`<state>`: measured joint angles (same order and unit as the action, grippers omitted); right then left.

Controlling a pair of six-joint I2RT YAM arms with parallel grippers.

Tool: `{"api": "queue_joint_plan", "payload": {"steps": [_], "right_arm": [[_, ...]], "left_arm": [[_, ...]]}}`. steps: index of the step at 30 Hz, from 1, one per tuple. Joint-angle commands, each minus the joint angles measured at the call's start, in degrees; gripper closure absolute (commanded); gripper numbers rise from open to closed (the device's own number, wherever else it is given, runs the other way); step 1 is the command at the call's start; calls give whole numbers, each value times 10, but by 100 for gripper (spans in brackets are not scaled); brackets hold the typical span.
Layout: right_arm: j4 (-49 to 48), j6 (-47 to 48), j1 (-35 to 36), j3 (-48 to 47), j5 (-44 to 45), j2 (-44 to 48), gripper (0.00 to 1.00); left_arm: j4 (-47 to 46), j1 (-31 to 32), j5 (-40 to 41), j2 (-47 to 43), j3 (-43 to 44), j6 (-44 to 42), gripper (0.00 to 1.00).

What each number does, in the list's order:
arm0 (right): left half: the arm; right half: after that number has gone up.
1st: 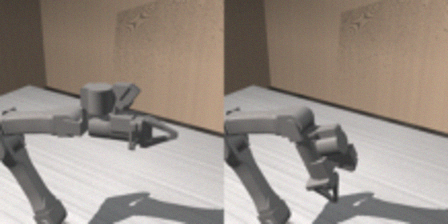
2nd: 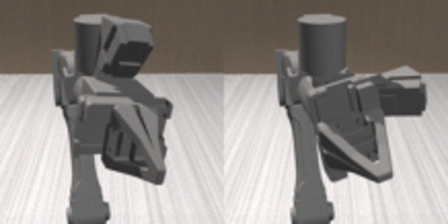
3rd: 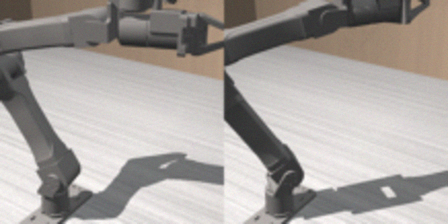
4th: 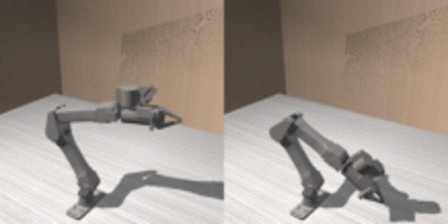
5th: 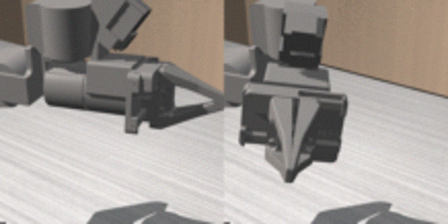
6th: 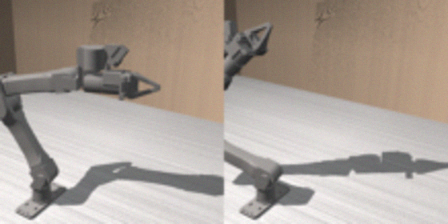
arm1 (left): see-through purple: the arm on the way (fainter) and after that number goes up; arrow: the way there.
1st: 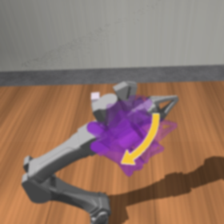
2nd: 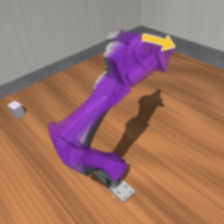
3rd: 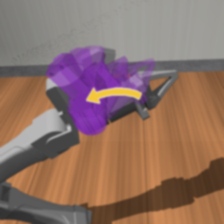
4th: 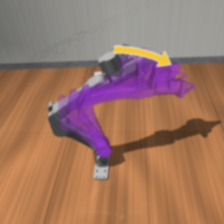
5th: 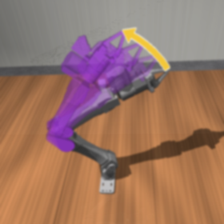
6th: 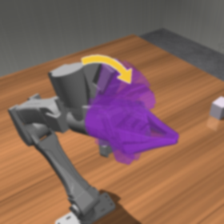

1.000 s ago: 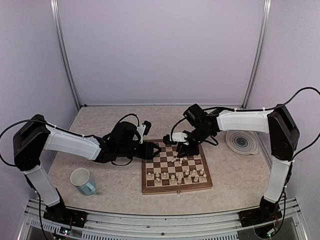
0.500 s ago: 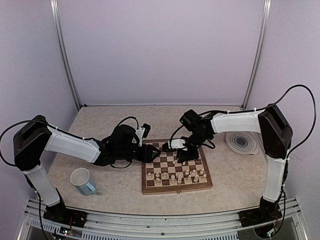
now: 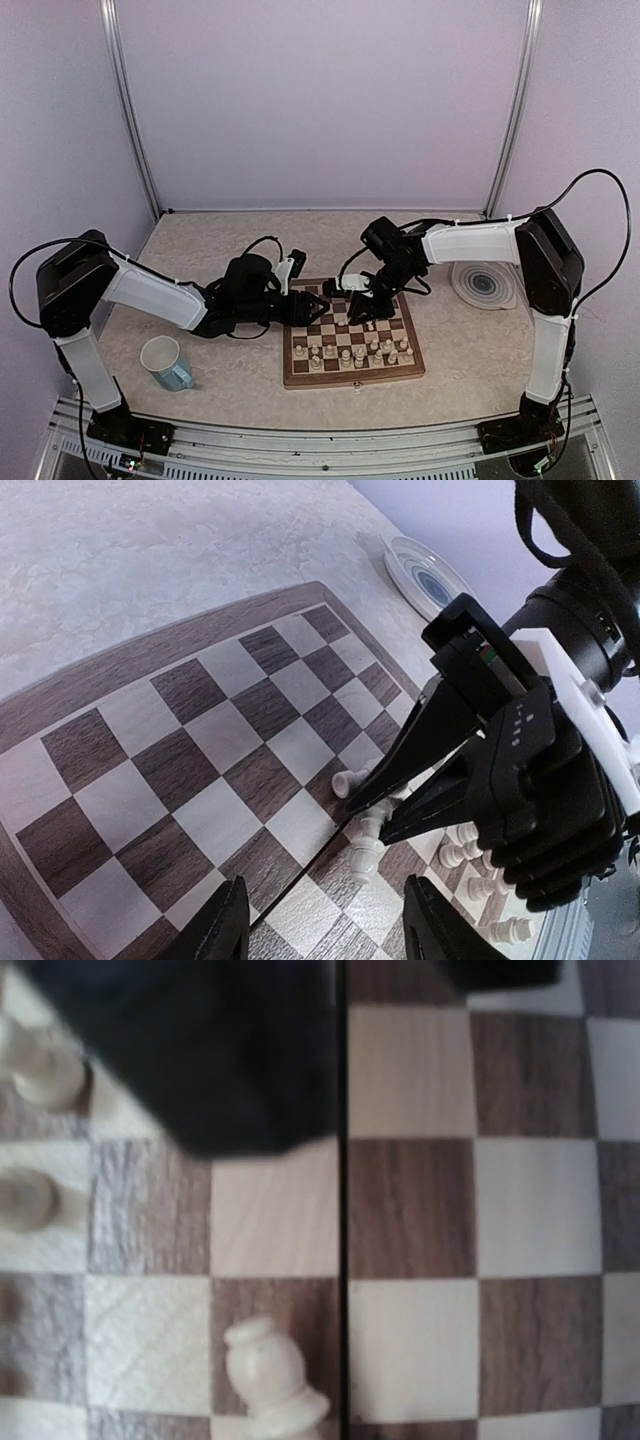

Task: Set up the chess pieces on the board
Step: Pick up the bishop from the chessboard, then pass from the right arm to the left

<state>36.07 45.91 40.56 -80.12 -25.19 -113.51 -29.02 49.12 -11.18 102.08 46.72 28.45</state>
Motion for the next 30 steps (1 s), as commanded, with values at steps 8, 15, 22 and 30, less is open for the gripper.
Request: {"api": "queue_joint_plan", "payload": {"steps": [8,15,22,30], "right_arm": [[-25,-73,-40,-18,-150,35,89],[-33,-99,-43,-22,-178,40,88],[-30,-105,-43,-27,-188,40,88],[-28,-108,-43,-28,-191,41,87]], "left_arm": [[-106,-1,-62,17,-15,40,47],[-113,2,-71,25,-9,49,52],[-119,3,-86,38,7,52,60],[-128,3,-104,57,26,55,71]]}}
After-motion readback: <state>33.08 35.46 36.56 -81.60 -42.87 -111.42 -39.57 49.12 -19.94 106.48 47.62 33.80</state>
